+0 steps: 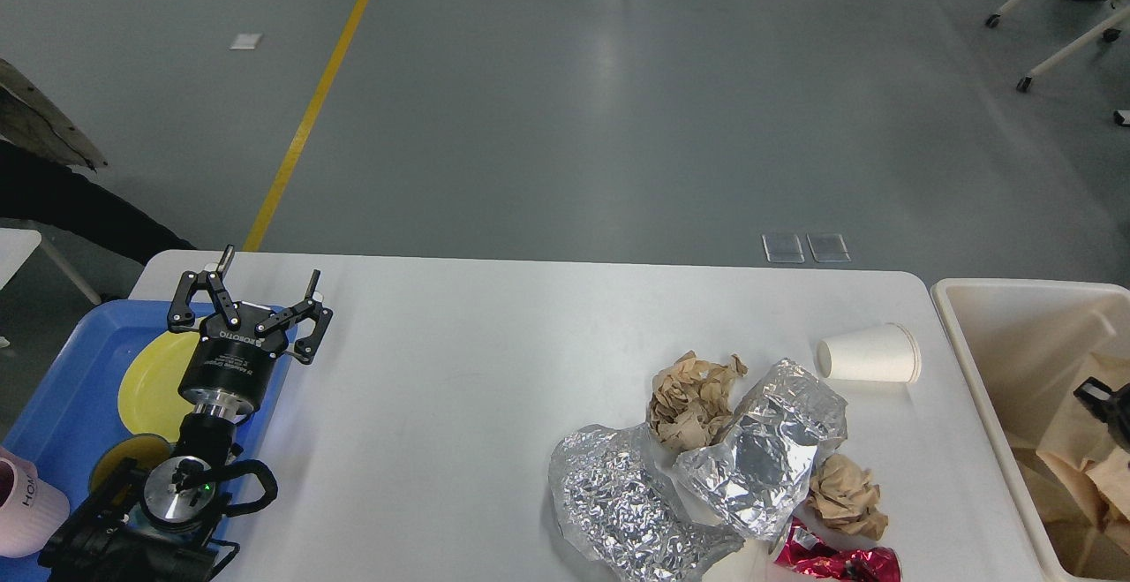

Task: Tidy desktop
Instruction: 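Release the brown paper bag into the bin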

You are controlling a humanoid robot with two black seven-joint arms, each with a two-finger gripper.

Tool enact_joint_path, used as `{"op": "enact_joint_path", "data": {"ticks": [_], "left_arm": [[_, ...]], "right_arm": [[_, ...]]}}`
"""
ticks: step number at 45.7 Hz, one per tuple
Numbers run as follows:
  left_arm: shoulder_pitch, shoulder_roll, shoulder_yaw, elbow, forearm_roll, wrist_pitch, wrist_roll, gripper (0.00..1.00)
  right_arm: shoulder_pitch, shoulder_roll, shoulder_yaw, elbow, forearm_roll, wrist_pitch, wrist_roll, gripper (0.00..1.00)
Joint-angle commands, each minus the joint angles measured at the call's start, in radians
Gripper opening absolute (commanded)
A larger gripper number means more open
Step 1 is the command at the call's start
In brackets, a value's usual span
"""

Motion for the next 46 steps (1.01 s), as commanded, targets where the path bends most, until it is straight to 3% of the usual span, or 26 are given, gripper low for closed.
{"op": "enact_joint_path", "data": {"ticks": [1, 26, 27, 29, 31, 32, 46], "left_arm": [[0.0, 0.0, 0.0, 0.0, 0.0, 0.0, 0.0, 0.97], [0.0, 0.0, 0.0, 0.0, 0.0, 0.0, 0.0, 0.97], [0.0, 0.0, 0.0, 0.0, 0.0, 0.0, 0.0, 0.97], [0.0, 0.0, 0.0, 0.0, 0.0, 0.0, 0.0, 0.97], [0.0, 0.0, 0.0, 0.0, 0.0, 0.0, 0.0, 0.97], [0.0, 0.0, 0.0, 0.0, 0.0, 0.0, 0.0, 0.97], [0.0, 0.0, 0.0, 0.0, 0.0, 0.0, 0.0, 0.97]], "right_arm": [[-0.067, 0.042, -0.002, -0.009, -0.001, -0.084, -0.001, 0.0], [-0.16, 0.099, 0.004, -0.002, 0.0, -0.105, -0.001, 0.0], [-0.159, 0.099, 0.003, -0.004, 0.0, -0.109, -0.001, 0.03], [-0.154, 0.096, 0.003, -0.007, 0.006, -0.12, -0.001, 0.41], [-0.151, 0.091, 0.003, -0.01, 0.011, -0.152, -0.001, 0.89], [-0.148, 0.091, 0.003, -0.009, 0.011, -0.169, -0.003, 1.0], [-0.144, 0.114, 0.007, 0.001, 0.012, -0.18, -0.001, 1.0]]}}
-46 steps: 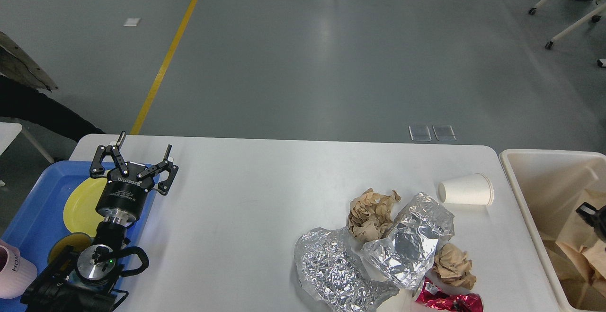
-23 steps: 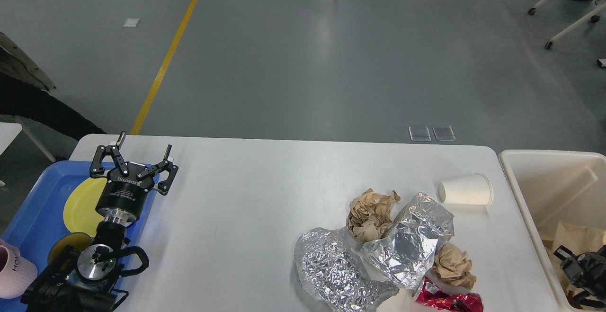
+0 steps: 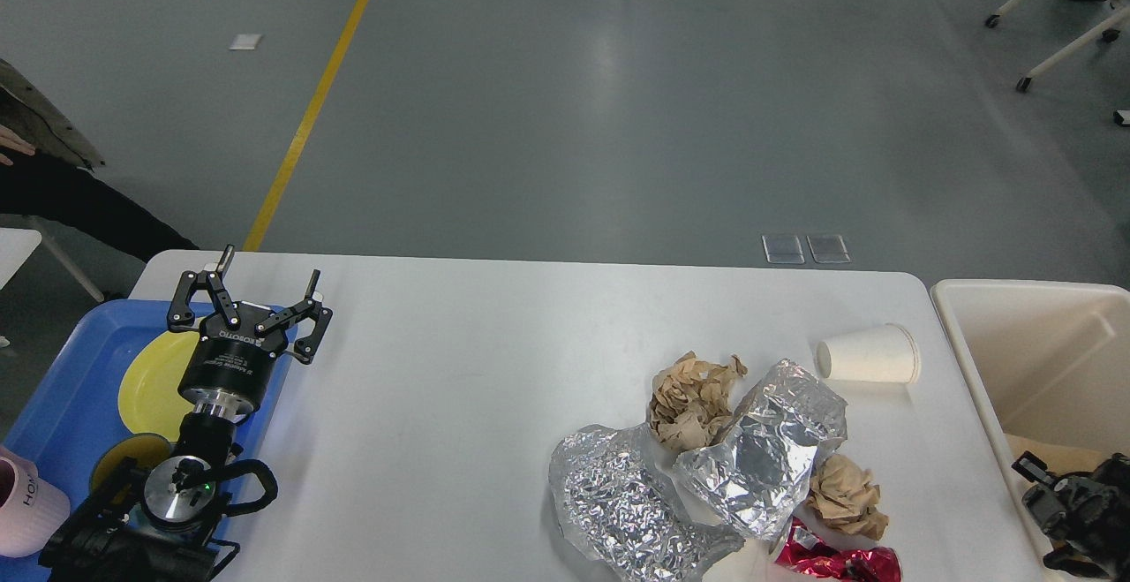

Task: Tidy desktop
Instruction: 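Release the brown paper bag into the bin, then move the right gripper toward the crumpled paper beside the foil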

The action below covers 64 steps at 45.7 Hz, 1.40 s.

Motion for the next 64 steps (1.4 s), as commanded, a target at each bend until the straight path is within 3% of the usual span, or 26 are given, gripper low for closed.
{"op": "enact_joint_path", "data": {"ticks": [1, 13, 23, 29, 32, 42, 46, 54, 64], "left_arm": [[0.0, 0.0, 0.0, 0.0, 0.0, 0.0, 0.0, 0.97], [0.0, 0.0, 0.0, 0.0, 0.0, 0.0, 0.0, 0.97], [0.0, 0.0, 0.0, 0.0, 0.0, 0.0, 0.0, 0.97], [0.0, 0.0, 0.0, 0.0, 0.0, 0.0, 0.002, 0.97], [0.0, 0.0, 0.0, 0.0, 0.0, 0.0, 0.002, 0.97], [0.0, 0.0, 0.0, 0.0, 0.0, 0.0, 0.002, 0.97], [0.0, 0.0, 0.0, 0.0, 0.0, 0.0, 0.002, 0.97], [0.0, 0.0, 0.0, 0.0, 0.0, 0.0, 0.0, 0.97], [0.0, 0.0, 0.0, 0.0, 0.0, 0.0, 0.0, 0.97]], "right_arm": [[0.003, 0.003, 0.001, 0.002, 0.0, -0.001, 0.0, 1.0], [0.12, -0.062, -0.013, 0.079, -0.015, 0.014, -0.01, 1.0], [0.495, -0.238, -0.106, 0.456, -0.197, 0.151, -0.014, 1.0], [0.822, -0.271, -0.244, 0.746, -0.311, 0.327, -0.015, 1.0], [1.014, -0.255, -0.343, 0.879, -0.317, 0.473, -0.014, 1.0], [1.382, -0.076, -0.413, 1.03, -0.31, 0.823, -0.015, 1.0], [1.545, -0.042, -0.421, 1.135, -0.296, 0.902, -0.015, 1.0], [1.818, -0.039, -0.4, 1.421, -0.198, 0.895, -0.015, 1.0], [2.016, -0.016, -0.375, 1.643, -0.113, 0.797, -0.015, 1.0]]}}
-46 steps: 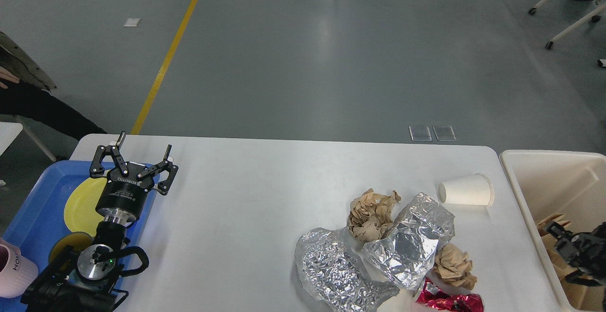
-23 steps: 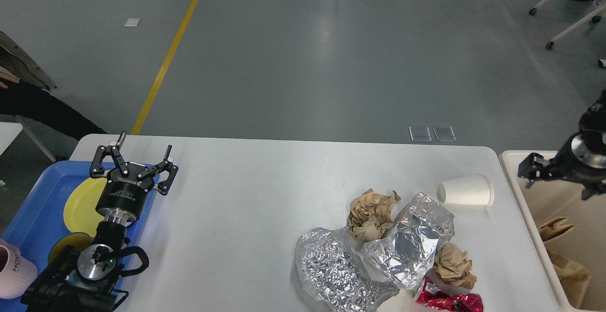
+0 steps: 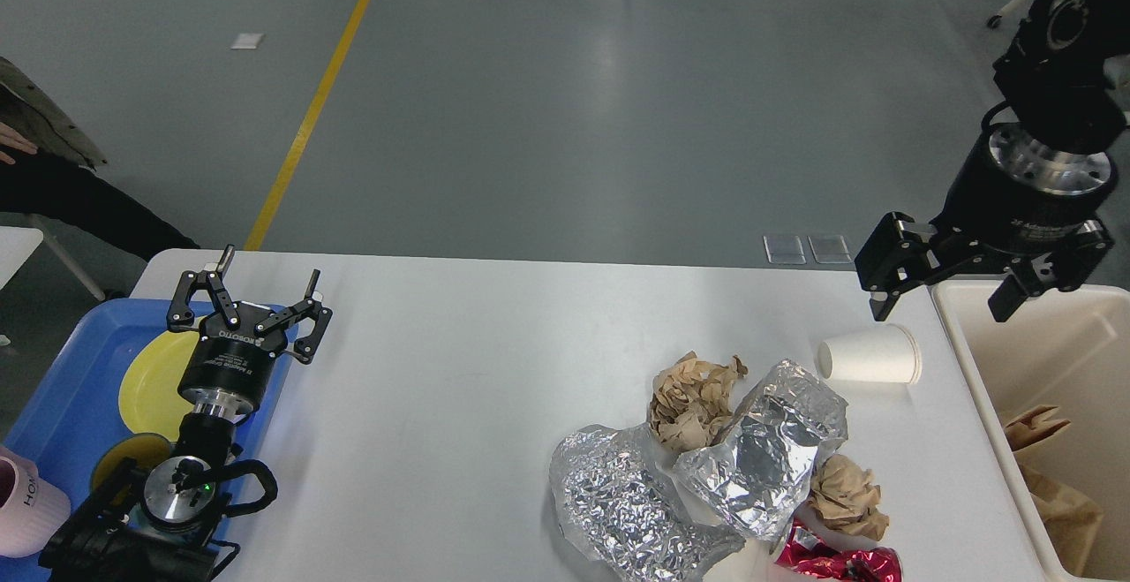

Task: Tidy desktop
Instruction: 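Move the right gripper toward the crumpled paper beside the foil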

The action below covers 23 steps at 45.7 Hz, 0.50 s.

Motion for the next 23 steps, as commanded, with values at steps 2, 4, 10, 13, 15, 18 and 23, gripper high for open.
{"op": "enact_joint_path", "data": {"ticks": [2, 4, 10, 13, 15, 18, 23], "left_arm": [[0.0, 0.0, 0.0, 0.0, -0.001, 0.0, 0.0, 0.97], [0.0, 0.0, 0.0, 0.0, 0.0, 0.0, 0.0, 0.97], [0.0, 0.0, 0.0, 0.0, 0.0, 0.0, 0.0, 0.97], [0.0, 0.0, 0.0, 0.0, 0.0, 0.0, 0.0, 0.97], [0.0, 0.0, 0.0, 0.0, -0.001, 0.0, 0.0, 0.97], [0.0, 0.0, 0.0, 0.0, -0.001, 0.0, 0.0, 0.97], [0.0, 0.0, 0.0, 0.0, 0.0, 0.0, 0.0, 0.97]], "right_arm": [[0.079, 0.019, 0.028, 0.113, 0.04, -0.083, 0.001, 1.0], [0.076, 0.027, 0.028, 0.113, 0.04, -0.108, 0.001, 1.0], [0.034, 0.033, 0.025, 0.112, 0.04, -0.137, 0.002, 1.0], [-0.001, 0.027, 0.025, 0.109, 0.04, -0.141, 0.001, 1.0], [-0.036, 0.024, 0.025, 0.109, 0.04, -0.154, 0.002, 1.0], [-0.111, 0.02, 0.025, 0.107, 0.039, -0.196, 0.001, 0.99], [-0.275, 0.019, 0.027, 0.087, 0.037, -0.339, 0.002, 0.99]]}}
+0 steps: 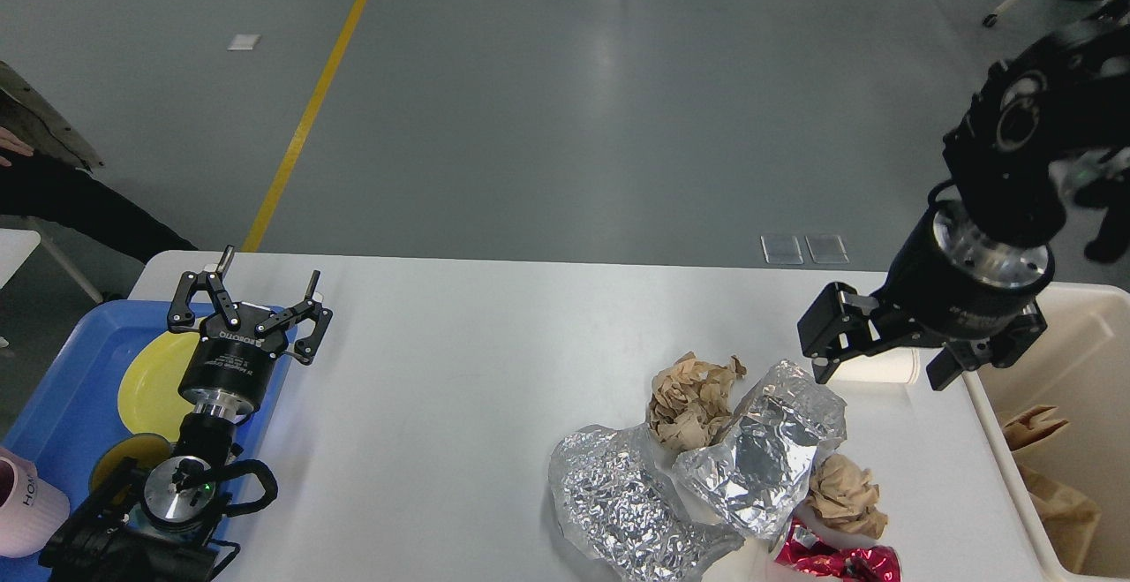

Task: Tidy desktop
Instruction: 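Move the right gripper toward the crumpled paper beside the foil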

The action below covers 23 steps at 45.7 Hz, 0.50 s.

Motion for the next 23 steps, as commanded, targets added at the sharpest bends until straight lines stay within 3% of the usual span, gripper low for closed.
{"op": "enact_joint_path", "data": {"ticks": [1, 12, 23], "left_arm": [[0.0, 0.0, -0.001, 0.0, 0.001, 0.0, 0.0, 0.97], [0.0, 0.0, -0.001, 0.0, 0.001, 0.0, 0.0, 0.97], [0.0, 0.0, -0.001, 0.0, 0.001, 0.0, 0.0, 0.97]], "right_arm": [[-0.179, -0.003, 0.0, -0.021, -0.002, -0.161, 0.001, 0.99], [-0.525, 0.009, 0.012, -0.122, -0.006, -0.422, 0.001, 0.99], [-0.786, 0.022, 0.041, -0.309, 0.004, -0.491, 0.001, 0.99]]}}
